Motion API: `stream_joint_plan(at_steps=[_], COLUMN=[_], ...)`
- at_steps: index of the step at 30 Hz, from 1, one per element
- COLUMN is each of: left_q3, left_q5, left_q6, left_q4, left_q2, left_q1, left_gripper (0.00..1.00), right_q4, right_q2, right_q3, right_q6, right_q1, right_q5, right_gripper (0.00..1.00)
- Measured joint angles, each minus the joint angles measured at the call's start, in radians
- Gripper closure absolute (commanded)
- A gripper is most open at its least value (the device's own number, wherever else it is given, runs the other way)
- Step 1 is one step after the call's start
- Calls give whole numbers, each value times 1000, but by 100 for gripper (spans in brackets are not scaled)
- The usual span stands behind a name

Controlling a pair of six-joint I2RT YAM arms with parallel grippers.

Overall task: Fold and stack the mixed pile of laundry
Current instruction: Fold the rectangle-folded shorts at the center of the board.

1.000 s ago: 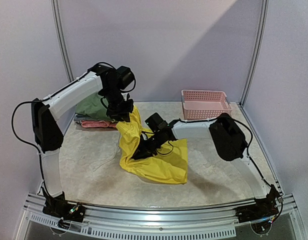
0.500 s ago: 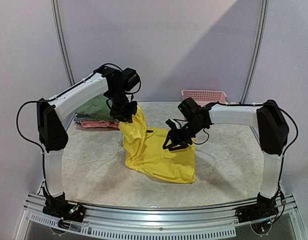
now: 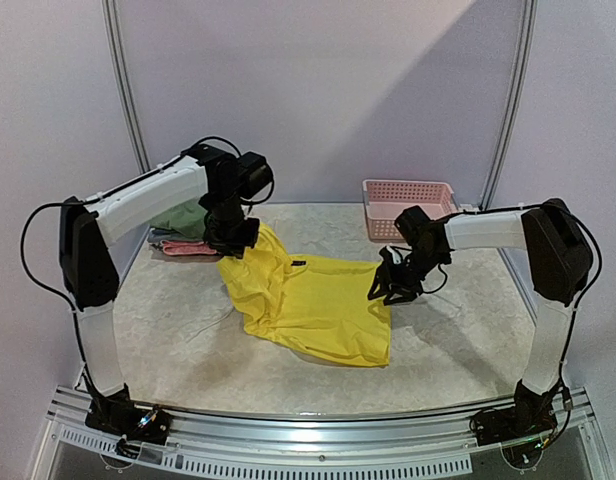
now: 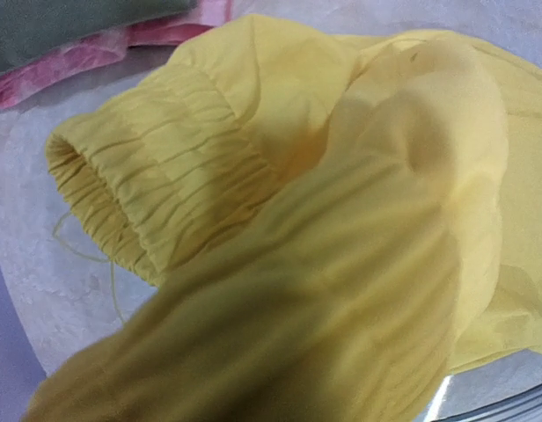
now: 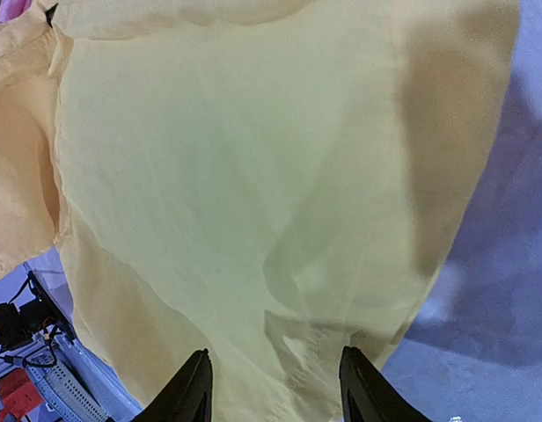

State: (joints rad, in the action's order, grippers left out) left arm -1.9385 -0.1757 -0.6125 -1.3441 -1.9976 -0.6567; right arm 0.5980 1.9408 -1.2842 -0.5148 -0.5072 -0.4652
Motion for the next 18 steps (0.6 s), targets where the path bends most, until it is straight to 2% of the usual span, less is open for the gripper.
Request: stream_joint_plan(at_steps=[4,11,18], left_q3=[138,232,234], left_q5=[-66,-182,-238], left_q6=[31,100,134], left_q4=[-6,-13,-16], left_q2=[115,245,256], left_q1=[75,241,262], left_gripper=[100,100,100], right_q4=[0,2,24], right_q2=[20,20,20], right_q3=[-58,-132,-183], right_q6=[-4,-3,-7], right_q1=[-3,-5,-10], right_q5=[-10,-45,-49], right_gripper=[50,50,50])
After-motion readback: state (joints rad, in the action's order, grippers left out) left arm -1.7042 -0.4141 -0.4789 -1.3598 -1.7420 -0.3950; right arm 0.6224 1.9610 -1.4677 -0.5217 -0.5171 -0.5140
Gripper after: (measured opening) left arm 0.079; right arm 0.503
